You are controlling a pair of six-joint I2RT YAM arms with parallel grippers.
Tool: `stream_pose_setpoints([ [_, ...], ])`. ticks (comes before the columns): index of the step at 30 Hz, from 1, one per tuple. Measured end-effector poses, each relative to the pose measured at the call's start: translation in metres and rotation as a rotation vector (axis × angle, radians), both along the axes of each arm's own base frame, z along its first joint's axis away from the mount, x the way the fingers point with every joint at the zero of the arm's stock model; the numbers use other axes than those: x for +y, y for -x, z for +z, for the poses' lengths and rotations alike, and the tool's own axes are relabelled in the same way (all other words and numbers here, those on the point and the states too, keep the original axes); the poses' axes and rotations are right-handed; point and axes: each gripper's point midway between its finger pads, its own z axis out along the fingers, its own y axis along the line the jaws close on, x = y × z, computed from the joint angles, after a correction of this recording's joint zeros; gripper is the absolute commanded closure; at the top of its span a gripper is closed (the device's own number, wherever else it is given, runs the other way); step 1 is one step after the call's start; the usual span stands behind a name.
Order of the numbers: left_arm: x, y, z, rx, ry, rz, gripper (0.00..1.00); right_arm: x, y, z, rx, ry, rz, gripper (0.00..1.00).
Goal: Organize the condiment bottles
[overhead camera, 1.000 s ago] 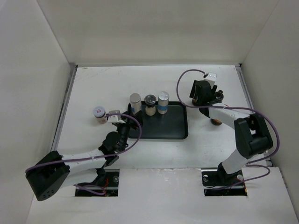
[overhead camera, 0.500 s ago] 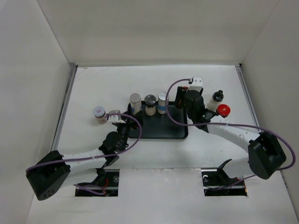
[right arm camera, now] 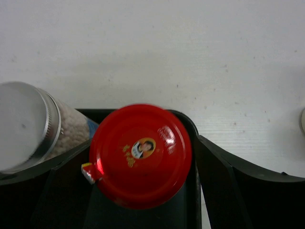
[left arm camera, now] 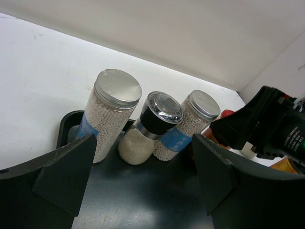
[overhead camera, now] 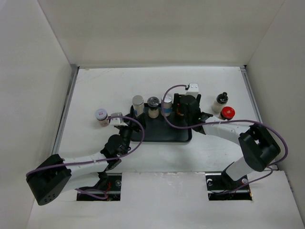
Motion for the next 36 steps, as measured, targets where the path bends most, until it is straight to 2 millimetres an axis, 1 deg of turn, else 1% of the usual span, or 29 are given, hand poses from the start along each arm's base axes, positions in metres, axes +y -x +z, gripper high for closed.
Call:
stream_pose_setpoints([
  [1,0.0,0.0,0.0,0.0,0.0,0.0,0.19,0.001,-0.002,0.005,-0.017,-0.015,-0.003,0.05],
  [3,0.0,0.0,0.0,0.0,0.0,0.0,0.19,0.002,-0.002,0.014,-0.04,-0.037,-0.008,0.0],
  [5,0.0,0.0,0.0,0.0,0.0,0.0,0.19,0.001,-0.001,0.028,-0.065,-0.058,-0.011,0.0],
  [8,0.0,0.0,0.0,0.0,0.001,0.0,0.19,-0.004,0.005,0.058,-0.123,-0.103,-0.017,0.0],
  [9,0.0,0.0,0.001,-0.001,0.002,0.0,0.19,-0.011,0.009,0.069,-0.147,-0.119,-0.027,0.0],
  [10,0.0,0.0,0.002,-0.004,0.005,0.0,0.19,-0.018,0.013,0.079,-0.169,-0.133,-0.039,0.0],
  [11,0.001,0.001,0.003,-0.006,0.008,0.0,0.19,-0.029,0.019,0.089,-0.192,-0.144,-0.062,0.0],
  [12,0.001,0.001,0.003,-0.007,0.009,0.0,0.19,-0.044,0.025,0.096,-0.215,-0.153,-0.1,0.0],
  [13,0.001,0.001,0.004,-0.008,0.01,0.0,0.19,-0.061,0.031,0.101,-0.233,-0.157,-0.146,0.0],
  [15,0.0,0.001,0.003,-0.007,0.009,-0.002,0.19,-0.103,0.043,0.103,-0.257,-0.149,-0.266,0.0],
  [17,-0.001,0.002,0.004,-0.009,0.011,-0.007,0.19,-0.14,0.055,0.095,-0.251,-0.122,-0.38,0.0],
  [18,-0.001,0.002,0.004,-0.009,0.013,-0.009,0.19,-0.155,0.06,0.088,-0.238,-0.104,-0.43,0.0],
  [20,-0.002,0.002,0.004,-0.009,0.013,-0.009,0.19,-0.185,0.07,0.07,-0.187,-0.055,-0.534,0.0],
  [22,-0.002,0.003,0.005,-0.009,0.015,-0.01,0.19,-0.205,0.077,0.053,-0.125,-0.005,-0.611,0.0],
  [23,-0.002,0.003,0.005,-0.01,0.016,-0.01,0.19,-0.212,0.081,0.045,-0.097,0.015,-0.639,0.0],
  [25,-0.002,0.003,0.006,-0.012,0.019,-0.011,0.19,-0.218,0.086,0.031,-0.058,0.034,-0.658,0.0],
  [27,-0.002,0.003,0.006,-0.013,0.021,-0.013,0.19,-0.219,0.088,0.019,-0.026,0.039,-0.658,0.0],
  [32,-0.002,0.005,0.012,-0.025,0.038,-0.017,0.19,-0.224,0.079,-0.005,0.045,0.012,-0.663,0.01],
  [34,-0.002,0.005,0.013,-0.026,0.04,-0.017,0.19,-0.226,0.075,-0.014,0.066,0.005,-0.665,0.04],
  [36,-0.002,0.005,0.012,-0.025,0.038,-0.018,0.19,-0.228,0.071,-0.022,0.082,0.001,-0.667,0.1],
])
